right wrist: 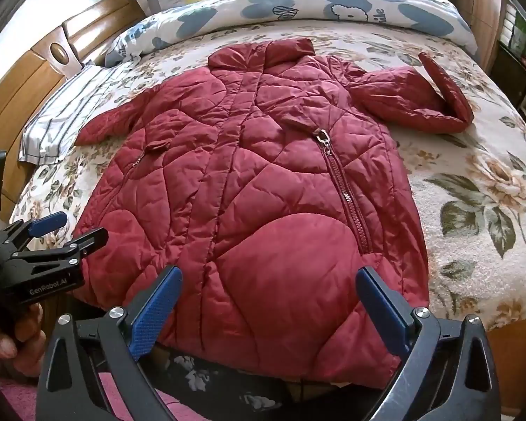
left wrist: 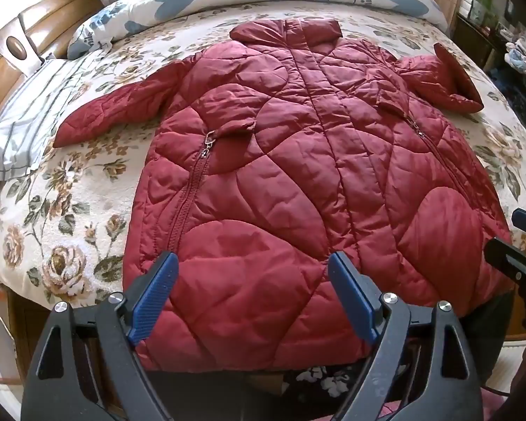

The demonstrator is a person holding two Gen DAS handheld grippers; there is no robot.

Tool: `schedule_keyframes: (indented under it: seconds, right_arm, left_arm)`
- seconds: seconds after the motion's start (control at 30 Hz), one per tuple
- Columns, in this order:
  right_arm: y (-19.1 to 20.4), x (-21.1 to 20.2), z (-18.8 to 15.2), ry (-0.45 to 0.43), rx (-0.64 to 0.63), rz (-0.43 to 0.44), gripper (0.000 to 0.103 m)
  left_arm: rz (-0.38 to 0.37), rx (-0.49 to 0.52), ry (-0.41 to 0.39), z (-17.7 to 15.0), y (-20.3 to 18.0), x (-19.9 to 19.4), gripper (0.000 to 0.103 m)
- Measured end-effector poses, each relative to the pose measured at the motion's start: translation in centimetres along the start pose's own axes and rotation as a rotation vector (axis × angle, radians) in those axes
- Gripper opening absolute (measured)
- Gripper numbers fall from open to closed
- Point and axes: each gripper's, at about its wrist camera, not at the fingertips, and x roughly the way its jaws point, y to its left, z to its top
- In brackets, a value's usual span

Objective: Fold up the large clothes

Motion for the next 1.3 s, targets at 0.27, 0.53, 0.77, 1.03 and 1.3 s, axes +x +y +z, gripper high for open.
schedule_keyframes:
  seconds: [0.27, 0.53, 0.77, 1.03, 1.3]
  right_arm:
    - [0.1, 0.1, 0.3, -0.001, -0.002, -0.003, 0.100]
    - [0.1, -0.1, 0.3, 0.003, 0.001, 0.001, 0.100]
    - [0.2, -0.1, 0.4, 0.001, 0.001, 0.000, 0.100]
    - [0.1, -0.1, 0.2, 0.004, 0.001, -0.001, 0.100]
    - [0.1, -0.2, 0.7, -0.002, 0.007, 0.005, 0.100]
  left_arm:
    - [-0.002, 0.006, 0.000, 0.0, 0.0, 0.0, 0.088]
    - [0.002, 0.000, -0.003, 0.0, 0.0, 0.0, 0.088]
    - [0.000, 0.000, 0.001, 0.0, 0.0, 0.0, 0.088]
    - [0.000, 0.001, 0.000, -0.1, 0.0, 0.0, 0.088]
    - [-0.001, 0.000, 0.005, 0.3, -0.3, 0.6, 0.088]
